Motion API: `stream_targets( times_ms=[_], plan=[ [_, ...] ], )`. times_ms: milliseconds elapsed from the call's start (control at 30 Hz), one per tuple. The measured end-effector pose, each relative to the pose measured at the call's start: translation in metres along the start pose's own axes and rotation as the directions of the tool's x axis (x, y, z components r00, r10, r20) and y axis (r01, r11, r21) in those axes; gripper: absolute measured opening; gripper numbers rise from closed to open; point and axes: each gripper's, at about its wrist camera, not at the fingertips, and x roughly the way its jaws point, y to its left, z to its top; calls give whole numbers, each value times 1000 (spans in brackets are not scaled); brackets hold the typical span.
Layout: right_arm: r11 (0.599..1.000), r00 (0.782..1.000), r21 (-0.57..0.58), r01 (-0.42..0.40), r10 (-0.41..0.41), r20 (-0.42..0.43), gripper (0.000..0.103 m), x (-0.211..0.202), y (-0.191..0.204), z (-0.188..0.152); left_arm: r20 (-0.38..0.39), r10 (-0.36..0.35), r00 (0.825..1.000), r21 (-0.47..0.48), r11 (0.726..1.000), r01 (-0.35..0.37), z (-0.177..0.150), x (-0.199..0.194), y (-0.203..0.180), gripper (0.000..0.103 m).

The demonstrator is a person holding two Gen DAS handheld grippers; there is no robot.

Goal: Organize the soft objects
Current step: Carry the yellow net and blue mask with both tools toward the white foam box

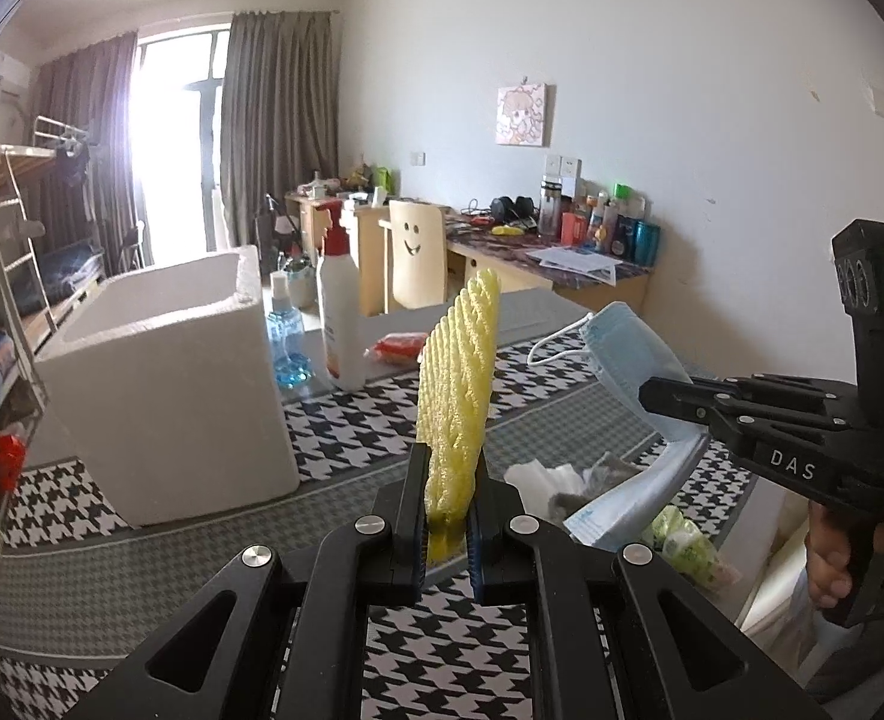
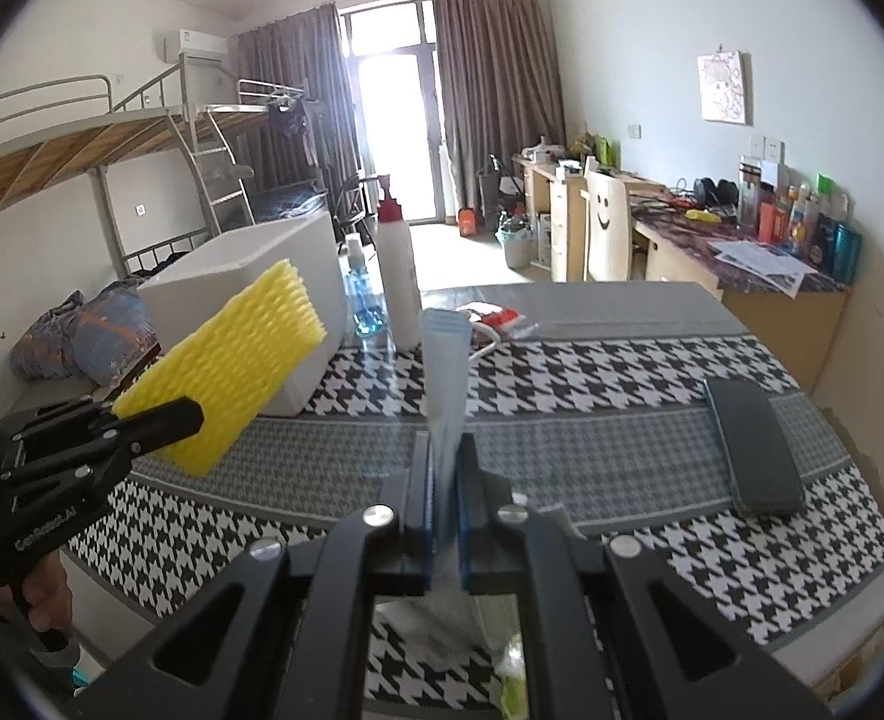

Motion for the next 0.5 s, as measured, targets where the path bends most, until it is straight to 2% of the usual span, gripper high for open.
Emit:
stream_targets(
  times_ms=[500],
  plan=[
    [999,999,-24,-32,33,35,8,7,12,25,27,24,999,-6,1000,-24,21,-1,17,11]
  ],
)
